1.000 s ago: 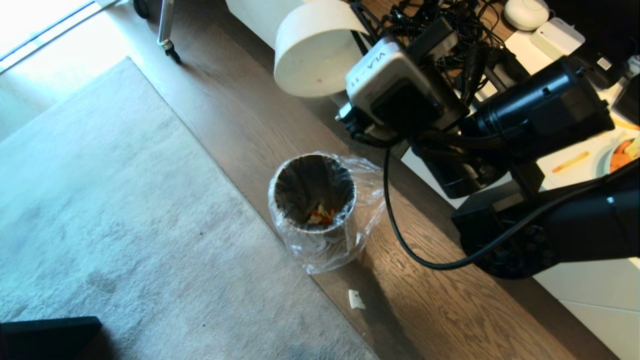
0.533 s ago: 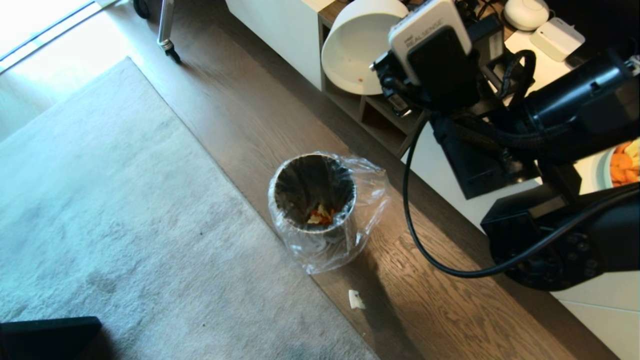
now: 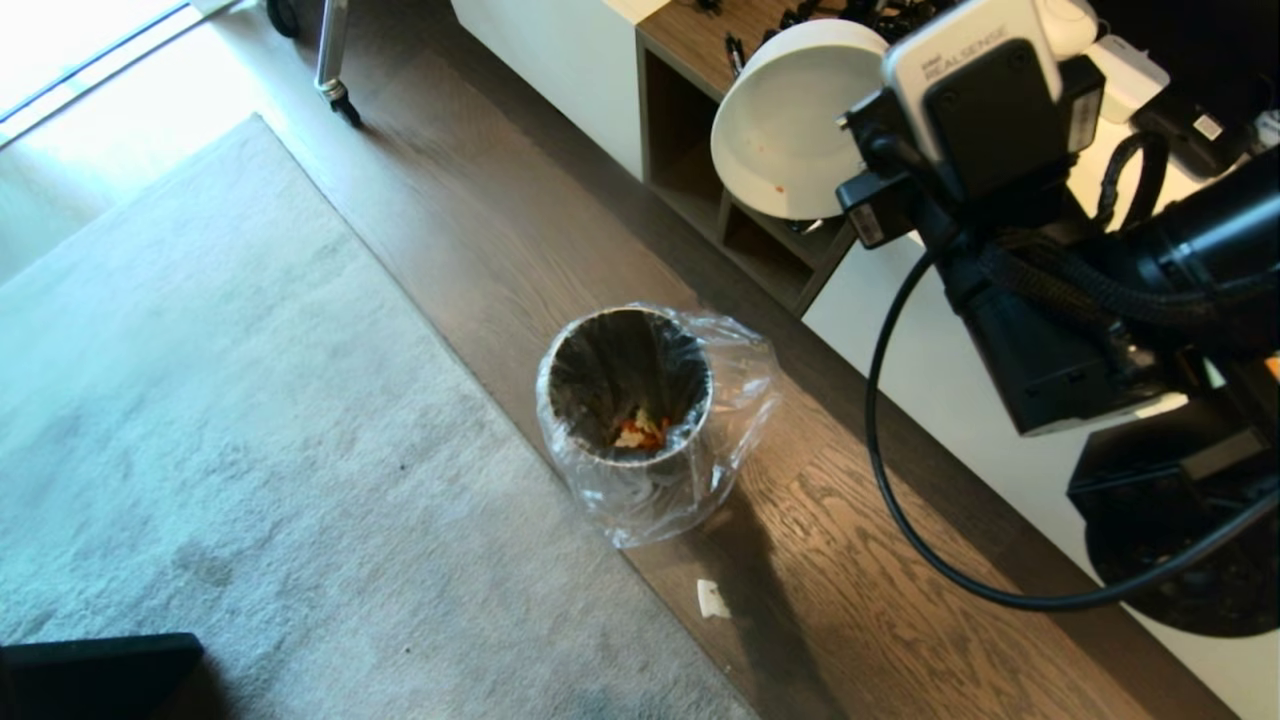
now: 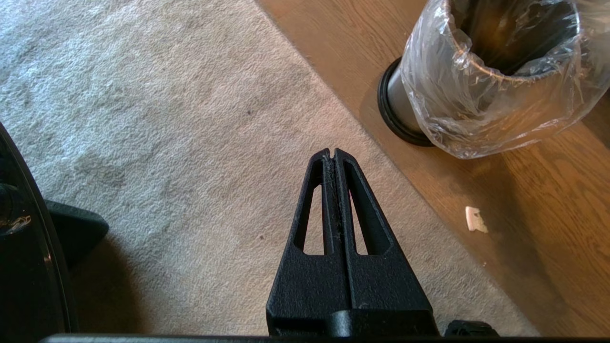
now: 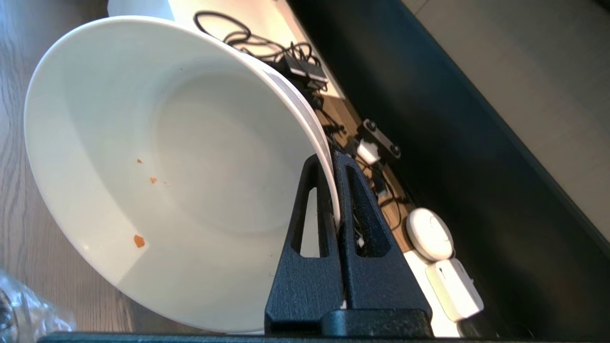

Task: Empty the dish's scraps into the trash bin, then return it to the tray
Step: Put the bowl back to the table

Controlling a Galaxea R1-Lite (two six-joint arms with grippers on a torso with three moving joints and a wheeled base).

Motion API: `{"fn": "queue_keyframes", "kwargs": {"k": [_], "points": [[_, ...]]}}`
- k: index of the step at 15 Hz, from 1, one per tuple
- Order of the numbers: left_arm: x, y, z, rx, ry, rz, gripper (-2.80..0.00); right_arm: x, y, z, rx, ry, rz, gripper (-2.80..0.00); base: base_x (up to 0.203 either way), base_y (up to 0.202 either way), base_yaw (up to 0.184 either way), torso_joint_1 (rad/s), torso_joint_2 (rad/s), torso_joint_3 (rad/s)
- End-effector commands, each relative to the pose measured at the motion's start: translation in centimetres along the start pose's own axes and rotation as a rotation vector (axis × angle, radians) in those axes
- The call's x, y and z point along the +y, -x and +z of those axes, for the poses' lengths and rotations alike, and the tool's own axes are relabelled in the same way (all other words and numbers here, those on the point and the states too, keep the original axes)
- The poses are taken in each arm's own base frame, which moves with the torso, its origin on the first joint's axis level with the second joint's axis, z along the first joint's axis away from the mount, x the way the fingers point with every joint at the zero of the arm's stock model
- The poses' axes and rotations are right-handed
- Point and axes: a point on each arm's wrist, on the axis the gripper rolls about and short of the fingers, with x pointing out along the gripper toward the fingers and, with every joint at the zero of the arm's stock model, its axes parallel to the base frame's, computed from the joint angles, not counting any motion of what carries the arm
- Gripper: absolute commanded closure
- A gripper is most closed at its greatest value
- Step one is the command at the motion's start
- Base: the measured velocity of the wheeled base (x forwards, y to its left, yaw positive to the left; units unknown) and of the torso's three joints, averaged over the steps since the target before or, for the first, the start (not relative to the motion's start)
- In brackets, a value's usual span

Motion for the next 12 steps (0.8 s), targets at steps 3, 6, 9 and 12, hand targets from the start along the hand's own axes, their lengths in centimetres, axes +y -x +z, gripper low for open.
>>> {"fn": "queue_keyframes", "kwargs": {"k": [3, 6, 9, 12], "points": [[0.0, 0.0, 0.0, -0.001, 0.001, 0.001, 0.0, -3.5, 0.4, -2.1, 0.073, 0.035, -0.044, 0.0, 0.0, 0.0, 0.0, 0.0, 0.0, 0.0], [0.0, 0.0, 0.0, -0.001, 0.002, 0.001, 0.0, -5.7, 1.3, -3.7, 0.145, 0.053, -0.048, 0.0, 0.0, 0.0, 0.0, 0.0, 0.0, 0.0], [0.0, 0.0, 0.0, -0.001, 0.001, 0.001, 0.0, -7.5, 2.3, -4.0, 0.173, 0.066, -0.062, 0.0, 0.0, 0.0, 0.0, 0.0, 0.0, 0.0], [0.0, 0.0, 0.0, -0.001, 0.001, 0.001, 0.0, -9.0, 3.9, -3.6, 0.182, 0.073, -0.058, 0.0, 0.0, 0.0, 0.0, 0.0, 0.0, 0.0]]}}
